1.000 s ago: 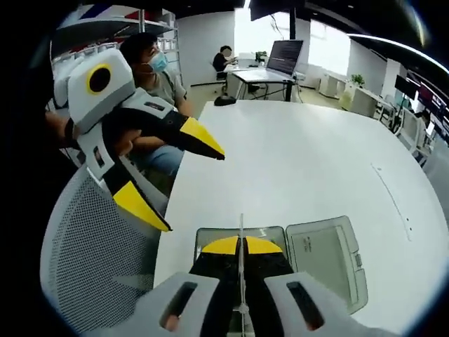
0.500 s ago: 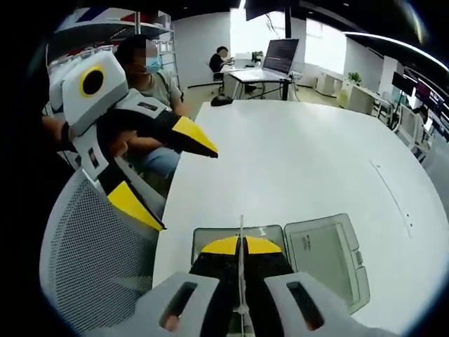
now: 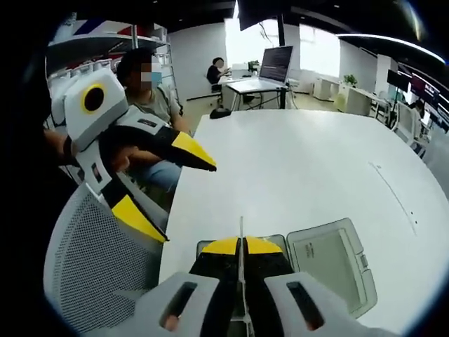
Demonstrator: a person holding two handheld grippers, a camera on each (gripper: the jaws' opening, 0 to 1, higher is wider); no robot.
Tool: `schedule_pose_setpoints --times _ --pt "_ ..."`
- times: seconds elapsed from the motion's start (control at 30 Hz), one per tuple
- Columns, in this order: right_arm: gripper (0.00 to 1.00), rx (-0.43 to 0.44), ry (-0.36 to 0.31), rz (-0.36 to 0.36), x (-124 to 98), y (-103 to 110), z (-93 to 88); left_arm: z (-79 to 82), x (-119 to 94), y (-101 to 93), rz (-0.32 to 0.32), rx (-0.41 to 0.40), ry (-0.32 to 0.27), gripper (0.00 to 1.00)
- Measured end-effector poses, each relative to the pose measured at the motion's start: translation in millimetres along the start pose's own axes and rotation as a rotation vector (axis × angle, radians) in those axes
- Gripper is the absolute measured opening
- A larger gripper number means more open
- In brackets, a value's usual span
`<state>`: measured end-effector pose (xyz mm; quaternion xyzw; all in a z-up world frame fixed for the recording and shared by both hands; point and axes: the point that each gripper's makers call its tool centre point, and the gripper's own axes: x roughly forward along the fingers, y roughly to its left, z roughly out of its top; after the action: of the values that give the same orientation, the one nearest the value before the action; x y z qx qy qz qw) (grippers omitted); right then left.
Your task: Insert the divider into the dual guide fixture by aligning both edges with the guide slots and pushing it downward to the bottom, including one-sided entry, uneven engagement, binding, and posture correction.
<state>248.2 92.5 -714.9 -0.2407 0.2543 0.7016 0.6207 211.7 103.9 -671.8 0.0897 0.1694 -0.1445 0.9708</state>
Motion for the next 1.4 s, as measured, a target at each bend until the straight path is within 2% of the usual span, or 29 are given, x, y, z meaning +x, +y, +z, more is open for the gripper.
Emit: schedule_pose_setpoints --times 0.3,0.57,0.67,0.83,0.93,0.97,1.17,1.4 --pt "0.0 0.008 -0.014 0.007 5.0 -1.4 -2.6 0.3 -1.7 1.9 0.004 -0.003 -0.002 0.46" --pt "0.0 -0.025 0.012 0.003 4.8 0.0 -6.6 -0.6 -2.2 3.3 0.005 -0.01 -0.001 0.46" --pt "0.0 -0.016 -0.015 0.016 5.8 2.0 -5.9 -0.7 -2.1 3.4 0.005 -0.007 0.0 0.46" --pt "0.0 -0.005 -0.01 0.012 4.7 1.6 -6.4 -0.5 -2.8 4.2 0.007 -0.011 -0.001 0.45" --pt "0.0 0.039 -0.088 0.015 2.7 0.7 5.2 0.2 -2.9 4.0 0.008 -0.009 -0.002 0.45" --pt "0.0 0.048 -0.096 0.02 2.4 1.0 5.7 0.5 -3.0 4.0 0.008 -0.01 -0.002 0.45" --pt "0.0 0.061 -0.13 0.034 5.5 1.0 2.2 1.7 -5.0 5.2 0.013 -0.017 -0.004 0.45" --pt "0.0 0.036 -0.123 0.02 6.8 -3.2 2.5 0.7 -6.4 6.7 0.016 -0.02 -0.001 0.45"
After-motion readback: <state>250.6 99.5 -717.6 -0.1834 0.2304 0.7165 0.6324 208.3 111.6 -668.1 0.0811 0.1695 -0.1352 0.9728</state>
